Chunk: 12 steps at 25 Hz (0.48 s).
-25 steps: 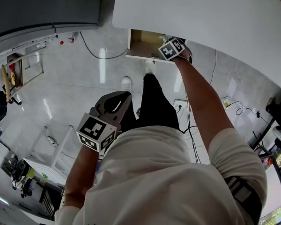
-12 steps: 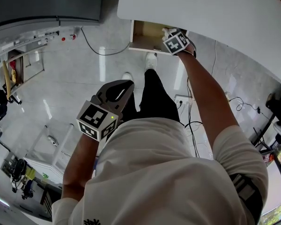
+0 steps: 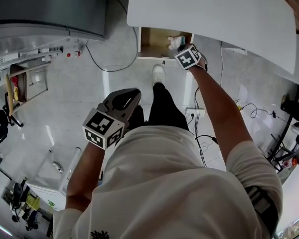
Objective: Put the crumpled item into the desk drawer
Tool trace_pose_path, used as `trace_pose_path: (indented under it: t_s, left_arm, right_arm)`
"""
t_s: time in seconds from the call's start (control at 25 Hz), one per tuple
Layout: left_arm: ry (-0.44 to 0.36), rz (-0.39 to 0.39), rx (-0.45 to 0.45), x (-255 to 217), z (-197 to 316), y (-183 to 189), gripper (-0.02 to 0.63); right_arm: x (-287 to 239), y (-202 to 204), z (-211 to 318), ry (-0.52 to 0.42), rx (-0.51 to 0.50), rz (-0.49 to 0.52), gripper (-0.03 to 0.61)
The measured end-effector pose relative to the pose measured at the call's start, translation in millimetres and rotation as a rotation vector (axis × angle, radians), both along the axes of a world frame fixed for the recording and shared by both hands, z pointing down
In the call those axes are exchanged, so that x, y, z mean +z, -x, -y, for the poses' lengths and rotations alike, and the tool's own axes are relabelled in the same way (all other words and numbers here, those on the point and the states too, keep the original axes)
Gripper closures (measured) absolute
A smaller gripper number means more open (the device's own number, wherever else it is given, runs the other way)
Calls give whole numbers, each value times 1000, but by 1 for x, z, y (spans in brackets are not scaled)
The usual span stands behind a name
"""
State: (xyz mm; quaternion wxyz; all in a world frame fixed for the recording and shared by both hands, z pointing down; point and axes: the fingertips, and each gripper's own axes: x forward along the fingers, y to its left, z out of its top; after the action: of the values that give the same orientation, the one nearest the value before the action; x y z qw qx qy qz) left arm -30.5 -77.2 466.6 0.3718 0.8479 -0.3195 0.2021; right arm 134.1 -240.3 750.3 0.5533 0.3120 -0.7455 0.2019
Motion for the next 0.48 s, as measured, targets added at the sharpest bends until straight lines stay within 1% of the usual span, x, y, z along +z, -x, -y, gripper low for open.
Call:
trace_pose_path:
  t_s: [0.24,0.48]
  left_arm:
    - [-42,-14,9,-10,-12,23,583]
    - [-86,-3,26,-15,-28,51,583]
  right_arm:
    - [-37,2,-33,-26,39,31,548]
    - [-76,18,-82,-29,95,110,549]
